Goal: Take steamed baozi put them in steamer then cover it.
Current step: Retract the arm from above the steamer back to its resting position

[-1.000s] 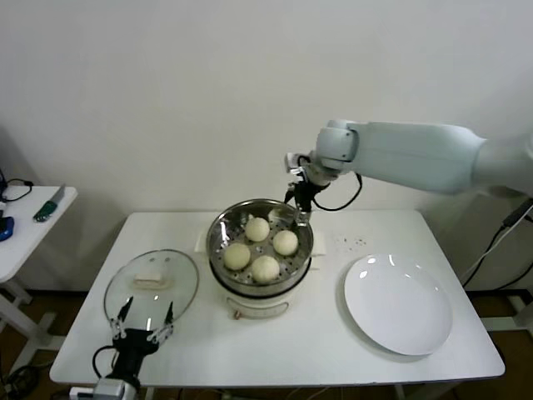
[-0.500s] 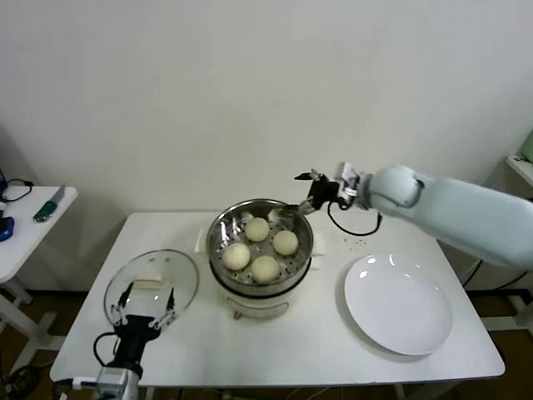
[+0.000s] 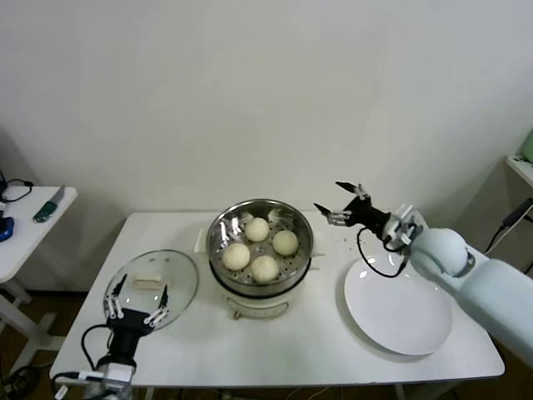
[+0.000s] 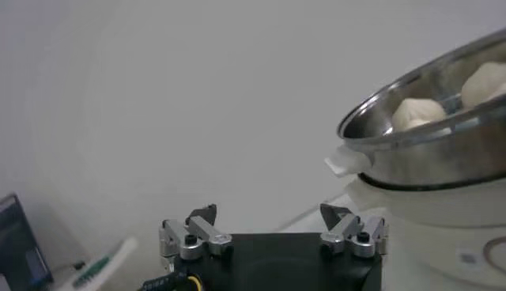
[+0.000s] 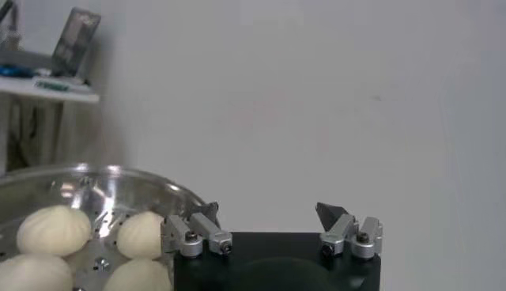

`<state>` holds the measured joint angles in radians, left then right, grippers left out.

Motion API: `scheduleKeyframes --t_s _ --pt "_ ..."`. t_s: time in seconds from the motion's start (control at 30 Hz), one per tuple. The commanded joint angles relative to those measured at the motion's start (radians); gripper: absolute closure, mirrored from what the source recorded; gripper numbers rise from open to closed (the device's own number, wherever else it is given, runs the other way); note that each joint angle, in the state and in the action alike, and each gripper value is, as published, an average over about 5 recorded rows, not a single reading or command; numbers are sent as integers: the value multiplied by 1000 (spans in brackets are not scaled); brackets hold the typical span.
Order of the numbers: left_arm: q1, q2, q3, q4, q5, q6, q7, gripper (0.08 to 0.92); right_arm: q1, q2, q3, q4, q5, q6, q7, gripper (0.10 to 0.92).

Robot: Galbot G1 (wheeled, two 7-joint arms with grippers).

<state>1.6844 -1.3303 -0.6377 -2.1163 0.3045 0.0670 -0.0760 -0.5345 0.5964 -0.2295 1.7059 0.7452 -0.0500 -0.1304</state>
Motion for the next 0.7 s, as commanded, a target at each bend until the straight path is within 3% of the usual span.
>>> scheduleKeyframes --t_s 0.03,0.3,0.7 --pt "-10 33 -12 6 409 59 3 177 -679 207 724 158 -186 -19 32 203" --pt "-31 91 -1 111 842 95 45 177 -872 417 858 217 -346 -58 5 203" --pt "-227 137 54 430 1118 23 -2 177 -900 477 837 172 -373 -45 4 203"
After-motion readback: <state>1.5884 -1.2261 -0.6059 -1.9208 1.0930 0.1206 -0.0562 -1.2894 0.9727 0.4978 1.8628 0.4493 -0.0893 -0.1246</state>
